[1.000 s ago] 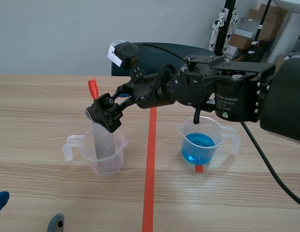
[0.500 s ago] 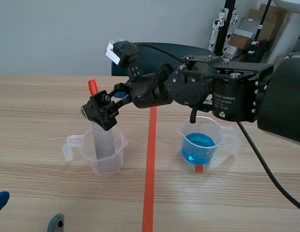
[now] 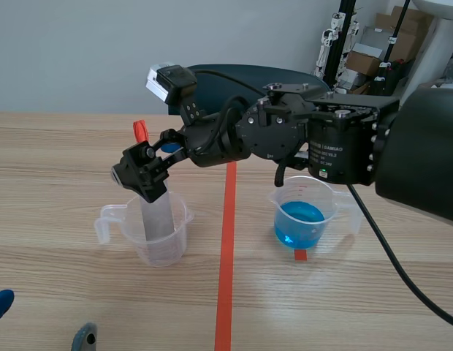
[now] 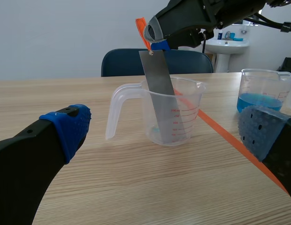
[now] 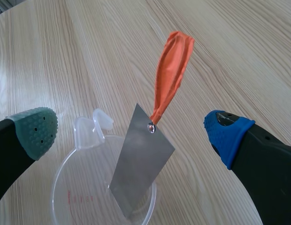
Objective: Do the redox reaction experiment. lift the metal plate out of the left beaker
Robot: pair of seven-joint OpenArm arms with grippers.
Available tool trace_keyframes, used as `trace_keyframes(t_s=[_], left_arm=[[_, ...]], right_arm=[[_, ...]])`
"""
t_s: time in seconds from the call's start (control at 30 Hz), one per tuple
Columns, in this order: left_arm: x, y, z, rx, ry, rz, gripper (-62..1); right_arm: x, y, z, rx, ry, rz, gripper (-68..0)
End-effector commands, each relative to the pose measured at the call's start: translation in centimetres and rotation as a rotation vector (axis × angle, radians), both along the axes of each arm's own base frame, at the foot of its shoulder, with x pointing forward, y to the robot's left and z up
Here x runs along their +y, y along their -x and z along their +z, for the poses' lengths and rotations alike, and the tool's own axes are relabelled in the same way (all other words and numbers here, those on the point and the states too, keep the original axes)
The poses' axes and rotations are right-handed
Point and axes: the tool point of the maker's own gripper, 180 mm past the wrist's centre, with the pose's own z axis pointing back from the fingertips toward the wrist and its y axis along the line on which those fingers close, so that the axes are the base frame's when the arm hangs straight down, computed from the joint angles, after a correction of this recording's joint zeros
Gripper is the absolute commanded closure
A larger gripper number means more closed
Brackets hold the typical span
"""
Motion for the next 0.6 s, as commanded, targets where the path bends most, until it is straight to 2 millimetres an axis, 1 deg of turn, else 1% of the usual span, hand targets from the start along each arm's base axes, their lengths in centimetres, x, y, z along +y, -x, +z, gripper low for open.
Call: trace_keyframes(t_s=[0.0,0.17,0.3,0.47,0.5,0.57], left_arm=[[0.5,-0.1,0.5,-0.024,-0.002,0.005,-62.3],[0.5,-0.1,0.5,-0.024,-0.002,0.005,-62.3],[0.5,-0.1,0.5,-0.024,-0.002,0.005,-62.3],[0.5,-0.1,0.5,-0.024,-0.002,0.005,-62.3],[0.5,-0.1,0.5,-0.024,-0.002,0.005,-62.3],[0.5,-0.1,0.5,-0.024,-0.002,0.005,-62.3]], right_arm=[[0.1,-0.7,0.6,-0.01,0.0,-0.005,-66.5],[-0.4,-1.0,-0.6,0.012,0.011,-0.029,-66.5],[-0.4,-1.0,-0.8,0.013,0.011,-0.03,-66.5],[0.2,-0.6,-0.5,0.015,0.001,-0.014,-66.4],[0.3,-0.5,-0.6,0.018,0.001,-0.012,-65.6],[0.5,-0.3,-0.8,0.026,0.003,-0.008,-62.0]])
